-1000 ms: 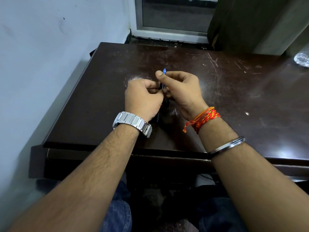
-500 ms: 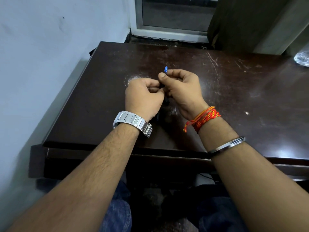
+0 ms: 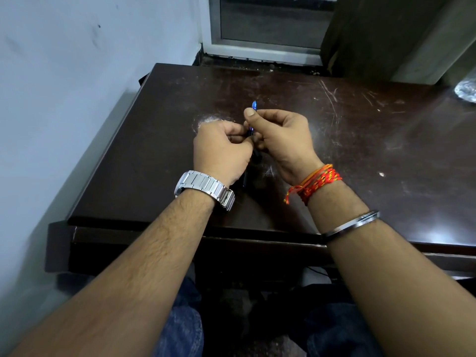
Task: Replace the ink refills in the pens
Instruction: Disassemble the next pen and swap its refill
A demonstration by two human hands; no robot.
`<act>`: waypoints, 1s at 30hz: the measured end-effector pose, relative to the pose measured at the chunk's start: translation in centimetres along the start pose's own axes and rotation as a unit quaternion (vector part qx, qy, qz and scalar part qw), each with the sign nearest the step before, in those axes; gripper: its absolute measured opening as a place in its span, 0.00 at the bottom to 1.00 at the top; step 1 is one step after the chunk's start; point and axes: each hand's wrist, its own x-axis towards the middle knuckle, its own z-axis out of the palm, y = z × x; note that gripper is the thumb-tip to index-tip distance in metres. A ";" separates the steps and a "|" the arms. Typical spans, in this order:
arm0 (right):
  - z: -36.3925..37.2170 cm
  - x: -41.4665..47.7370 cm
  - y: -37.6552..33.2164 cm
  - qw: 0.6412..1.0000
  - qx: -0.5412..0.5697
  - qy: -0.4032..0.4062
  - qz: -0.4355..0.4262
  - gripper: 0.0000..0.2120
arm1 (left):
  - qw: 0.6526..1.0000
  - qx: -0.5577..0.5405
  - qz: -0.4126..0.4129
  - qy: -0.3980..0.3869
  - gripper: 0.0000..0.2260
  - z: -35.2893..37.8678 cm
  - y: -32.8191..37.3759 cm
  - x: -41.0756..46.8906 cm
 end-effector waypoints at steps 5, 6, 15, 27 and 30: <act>0.0 -0.3 -0.1 1.000 0.010 -0.001 -0.002 0.07 | 1.000 -0.008 -0.014 -0.004 0.04 0.0 -0.1 0.0; 0.1 -0.3 -0.3 1.000 0.020 0.010 -0.003 0.08 | 1.000 -0.008 -0.020 -0.006 0.05 0.1 -0.1 0.0; -1.6 0.9 -1.7 0.985 0.088 0.139 -0.057 0.10 | 0.994 -0.003 -0.066 -0.082 0.05 0.4 0.0 -0.2; -1.7 0.6 0.1 0.914 -0.401 0.059 0.021 0.06 | 0.997 -0.022 -0.070 0.005 0.05 -0.1 -0.4 0.4; -1.7 0.4 0.0 0.904 -0.425 0.050 0.019 0.07 | 0.998 -0.012 -0.067 0.008 0.05 -0.1 -0.4 0.5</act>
